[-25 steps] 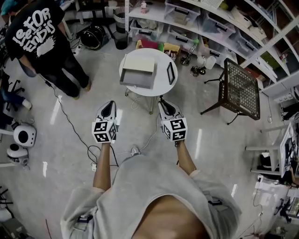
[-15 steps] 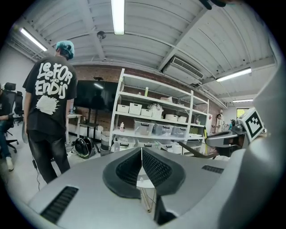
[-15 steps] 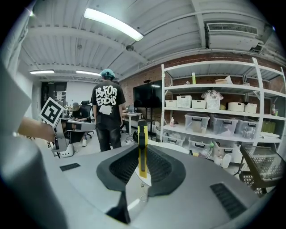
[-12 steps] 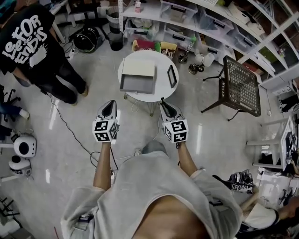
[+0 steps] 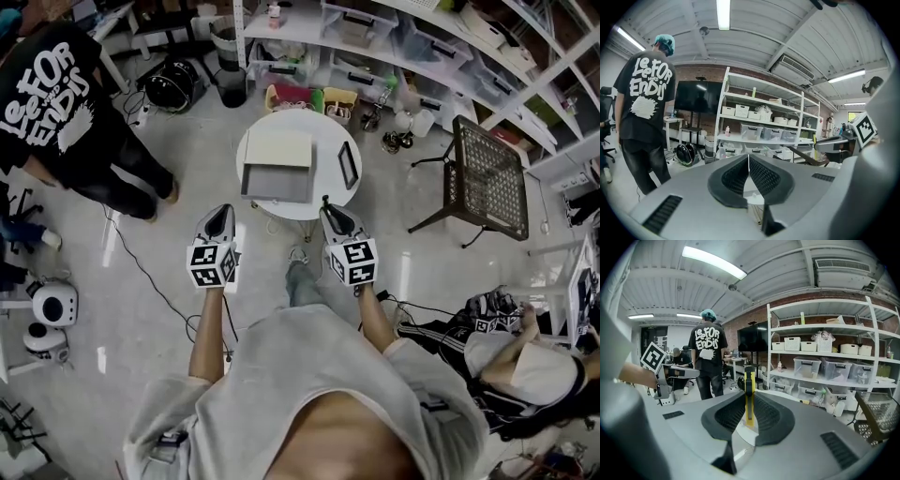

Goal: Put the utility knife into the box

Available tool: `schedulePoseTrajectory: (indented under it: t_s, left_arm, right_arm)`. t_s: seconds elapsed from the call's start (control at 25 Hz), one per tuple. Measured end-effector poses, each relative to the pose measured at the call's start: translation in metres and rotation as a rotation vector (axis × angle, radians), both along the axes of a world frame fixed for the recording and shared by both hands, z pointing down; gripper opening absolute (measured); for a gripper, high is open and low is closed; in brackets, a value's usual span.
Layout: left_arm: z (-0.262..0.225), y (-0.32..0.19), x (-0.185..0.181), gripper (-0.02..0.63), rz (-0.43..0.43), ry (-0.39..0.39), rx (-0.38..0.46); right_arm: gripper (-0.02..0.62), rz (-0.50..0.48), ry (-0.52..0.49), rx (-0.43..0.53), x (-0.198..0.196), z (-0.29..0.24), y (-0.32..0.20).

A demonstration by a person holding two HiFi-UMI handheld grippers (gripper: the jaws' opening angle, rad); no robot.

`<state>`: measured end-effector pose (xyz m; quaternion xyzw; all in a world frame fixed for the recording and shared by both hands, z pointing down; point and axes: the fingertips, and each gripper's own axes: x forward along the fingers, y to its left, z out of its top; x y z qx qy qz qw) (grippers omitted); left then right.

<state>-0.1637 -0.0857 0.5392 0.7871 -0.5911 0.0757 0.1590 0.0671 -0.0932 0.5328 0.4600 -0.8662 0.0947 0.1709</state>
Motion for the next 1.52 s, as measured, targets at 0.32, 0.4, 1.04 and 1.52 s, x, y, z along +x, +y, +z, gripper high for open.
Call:
schedulePoseTrajectory:
  t_s: [0.32,0.4,1.04,1.52]
  left_arm:
    - [-0.007,-0.063,-0.003,0.023,-0.035,-0.020,-0.004]
    - [-0.008,-0.080,-0.005,0.023,-0.054,-0.024,-0.004]
    - [-0.003,-0.192,-0.024,0.023,-0.199,-0.044,-0.026]
    - [0.024,-0.197,-0.034,0.023,-0.204,-0.052,-0.094]
  right_arm:
    - [0.072,-0.049,-0.032,0.001,-0.011,-0.002,-0.073]
    - [0.072,-0.067,-0.039,0.002,-0.015,-0.003,-0.094]
    - [0.072,-0.216,-0.064,-0.018,-0.044,0.003,-0.239]
    - [0.072,-0.246,-0.060,-0.096,-0.061,0.035,-0.244]
